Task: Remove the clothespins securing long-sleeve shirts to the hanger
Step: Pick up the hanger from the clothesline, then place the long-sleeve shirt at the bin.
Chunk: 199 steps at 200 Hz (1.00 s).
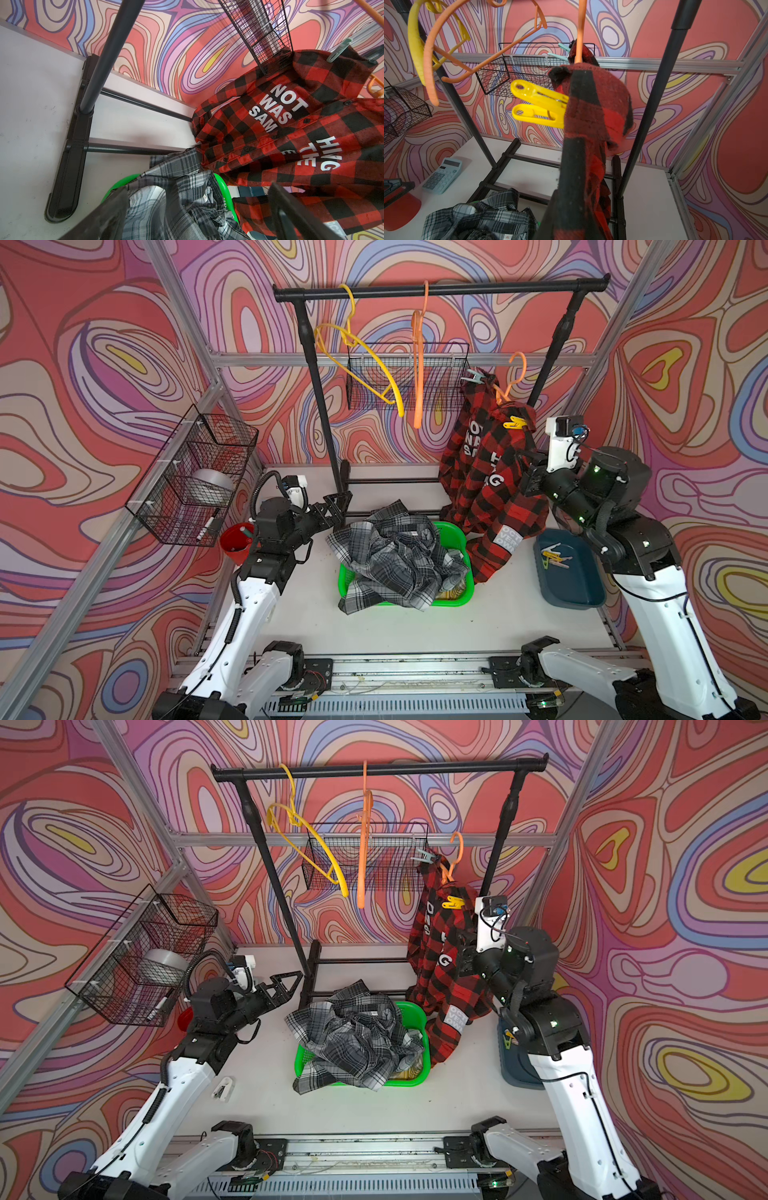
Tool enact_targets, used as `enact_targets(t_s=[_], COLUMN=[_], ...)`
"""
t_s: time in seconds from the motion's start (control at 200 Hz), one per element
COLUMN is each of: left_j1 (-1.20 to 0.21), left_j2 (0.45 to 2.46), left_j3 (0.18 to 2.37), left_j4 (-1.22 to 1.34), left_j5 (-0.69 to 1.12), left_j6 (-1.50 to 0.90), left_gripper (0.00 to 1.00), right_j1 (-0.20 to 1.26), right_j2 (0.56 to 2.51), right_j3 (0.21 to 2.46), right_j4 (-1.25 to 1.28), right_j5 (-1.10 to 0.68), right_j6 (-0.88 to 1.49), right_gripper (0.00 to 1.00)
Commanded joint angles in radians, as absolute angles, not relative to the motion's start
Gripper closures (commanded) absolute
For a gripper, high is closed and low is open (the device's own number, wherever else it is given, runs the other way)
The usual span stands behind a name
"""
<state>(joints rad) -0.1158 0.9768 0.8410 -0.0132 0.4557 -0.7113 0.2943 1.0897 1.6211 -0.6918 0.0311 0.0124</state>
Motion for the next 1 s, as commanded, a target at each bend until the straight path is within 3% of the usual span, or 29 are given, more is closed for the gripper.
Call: enact_targets(t_s=[0.0,0.326,0.601,0.781,0.992], left_j1=[-0.099,-0.041,-0.025,-0.025,-0.023], left_j2=[0.981,0.992,0.988,0.988,0.985], left_j3=[0.826,0.764,0.752,0.761,0.755], left_j4=[0.031,0.079,0.081,0.087,0.089], left_j5=[0.458,0.494,0.500,0.505,0.509], left_j6=[-0.721,-0.771,-0.778,-0.778,-0.773], left_gripper=[0.00,0.00,0.00,0.00,0.00], right_j1=[0.298,0.299,0.304,0.304,0.304], right_j2=[1.072,1.052,1.004,1.063,1.079], right_j3=[1.601,1.477,1.518,1.703,1.772], right_j4=[-0.790,-0.850,-0.782,-0.897,-1.014], right_j5=[-0.083,-0.366,-0.200,-0.292,-0.347], right_j6=[0.022,0.010,0.049,-0.001,-0.021], right_gripper=[1.00,1.00,1.00,1.00,1.00])
